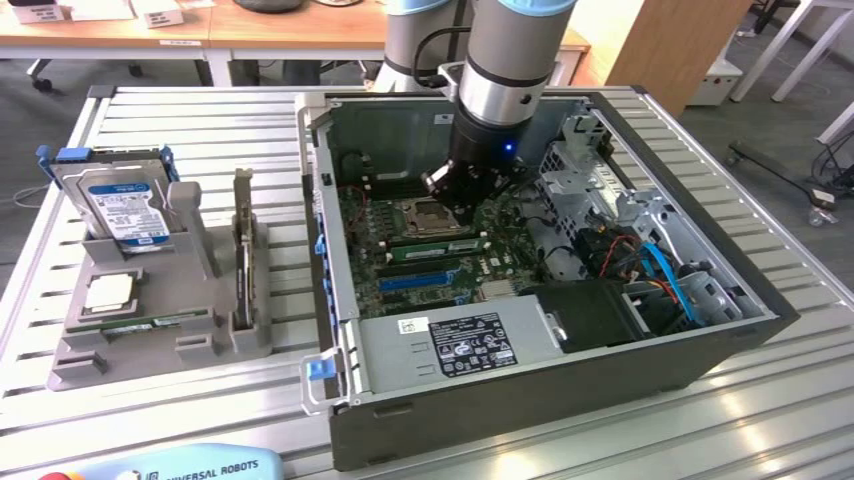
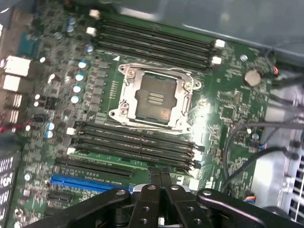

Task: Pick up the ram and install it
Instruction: 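Press down the ram until it locks into place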

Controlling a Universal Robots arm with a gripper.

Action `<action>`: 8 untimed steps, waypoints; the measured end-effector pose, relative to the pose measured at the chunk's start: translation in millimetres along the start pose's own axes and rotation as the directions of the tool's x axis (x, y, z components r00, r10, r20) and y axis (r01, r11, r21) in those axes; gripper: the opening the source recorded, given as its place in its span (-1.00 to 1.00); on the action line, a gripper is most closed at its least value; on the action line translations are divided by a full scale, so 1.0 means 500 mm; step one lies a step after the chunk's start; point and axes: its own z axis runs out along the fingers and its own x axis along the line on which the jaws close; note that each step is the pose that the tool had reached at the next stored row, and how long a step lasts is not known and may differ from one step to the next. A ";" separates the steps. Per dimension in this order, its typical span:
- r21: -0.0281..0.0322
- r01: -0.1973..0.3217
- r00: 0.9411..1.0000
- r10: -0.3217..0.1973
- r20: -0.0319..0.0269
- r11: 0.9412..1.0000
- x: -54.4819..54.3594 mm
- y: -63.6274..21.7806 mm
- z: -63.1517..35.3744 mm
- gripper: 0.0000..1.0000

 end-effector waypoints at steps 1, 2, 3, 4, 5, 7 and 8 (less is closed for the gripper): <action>0.001 -0.018 1.000 0.018 0.001 1.000 0.000 0.000 0.000 -0.80; 0.002 -0.036 0.999 0.036 0.003 0.999 0.000 0.000 0.000 -0.80; 0.002 -0.047 0.999 0.047 0.003 0.999 0.000 0.000 0.000 -0.80; 0.003 -0.051 0.999 0.051 0.004 0.999 0.000 0.000 0.000 -0.80; 0.003 -0.052 0.999 0.052 0.003 0.999 0.000 0.000 0.000 -0.80; 0.003 -0.055 0.998 0.055 -0.003 0.998 -0.001 0.000 0.000 -0.80; 0.002 -0.056 0.998 0.056 -0.009 0.998 -0.001 0.000 0.000 -0.80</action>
